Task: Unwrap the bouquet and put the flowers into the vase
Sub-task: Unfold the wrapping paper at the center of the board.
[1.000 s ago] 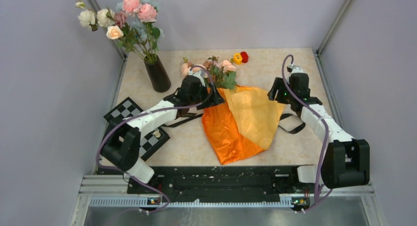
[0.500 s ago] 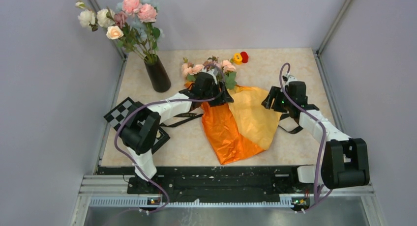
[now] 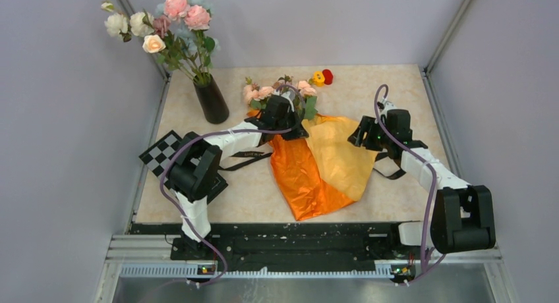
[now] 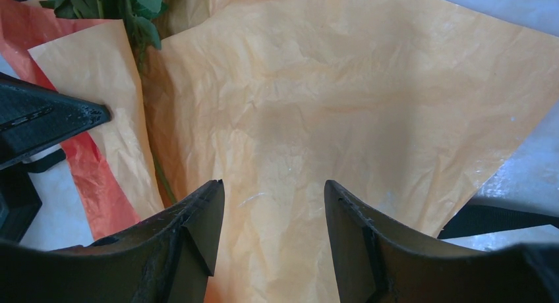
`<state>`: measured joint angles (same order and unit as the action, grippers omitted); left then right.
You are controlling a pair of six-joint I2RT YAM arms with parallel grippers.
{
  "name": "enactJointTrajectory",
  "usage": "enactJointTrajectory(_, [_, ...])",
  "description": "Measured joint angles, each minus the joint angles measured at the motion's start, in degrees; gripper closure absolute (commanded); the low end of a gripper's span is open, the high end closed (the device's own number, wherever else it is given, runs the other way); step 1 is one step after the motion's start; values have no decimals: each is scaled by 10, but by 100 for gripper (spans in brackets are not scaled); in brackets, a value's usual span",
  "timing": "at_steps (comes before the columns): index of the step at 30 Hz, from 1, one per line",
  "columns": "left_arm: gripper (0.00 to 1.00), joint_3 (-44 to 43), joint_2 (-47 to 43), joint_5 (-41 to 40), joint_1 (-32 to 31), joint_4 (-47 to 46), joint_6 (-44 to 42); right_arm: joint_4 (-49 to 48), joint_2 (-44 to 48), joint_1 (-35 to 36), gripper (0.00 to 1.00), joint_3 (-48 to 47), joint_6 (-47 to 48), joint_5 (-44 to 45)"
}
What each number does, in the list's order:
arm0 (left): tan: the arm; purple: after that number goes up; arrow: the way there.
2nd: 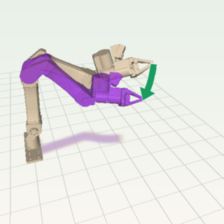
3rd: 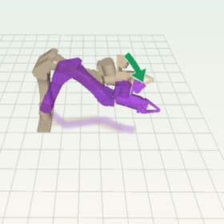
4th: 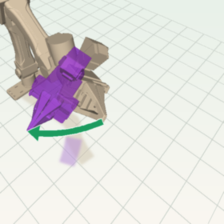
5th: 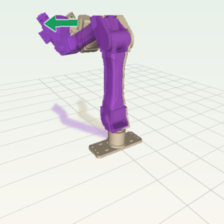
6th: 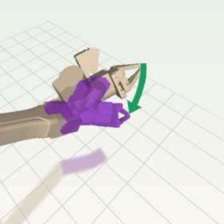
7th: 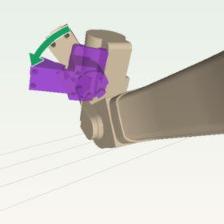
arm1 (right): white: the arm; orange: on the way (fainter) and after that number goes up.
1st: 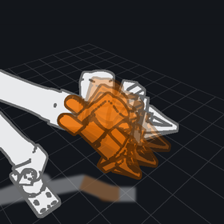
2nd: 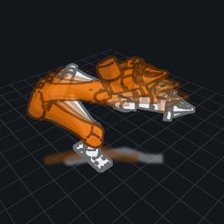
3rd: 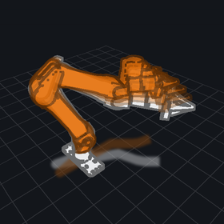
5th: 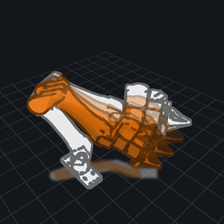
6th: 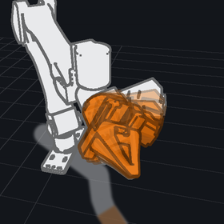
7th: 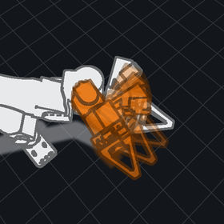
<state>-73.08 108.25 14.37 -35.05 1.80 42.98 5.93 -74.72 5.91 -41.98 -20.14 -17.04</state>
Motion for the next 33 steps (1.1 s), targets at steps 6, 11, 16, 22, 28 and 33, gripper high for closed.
enactJointTrajectory(6, [100,6,-12,-32,0,25,-23,-11,0,1,41,8,-12,-13])
enactJointTrajectory(11, [100,63,-83,-58,10,38,-38,-21,-16,1,42,19,-31,-21])
enactJointTrajectory(16, [100,146,-185,-92,37,49,-52,-44,-48,1,42,27,-45,-19])
enactJointTrajectory(22, [100,250,-296,-122,76,82,-55,-66,-103,1,42,30,-50,-4])
enactJointTrajectory(28, [100,316,-411,-144,113,131,-57,-77,-128,1,42,31,-50,1])
enactJointTrajectory(33, [100,337,-481,-159,158,184,-67,-87,-132,1,42,31,-50,3])
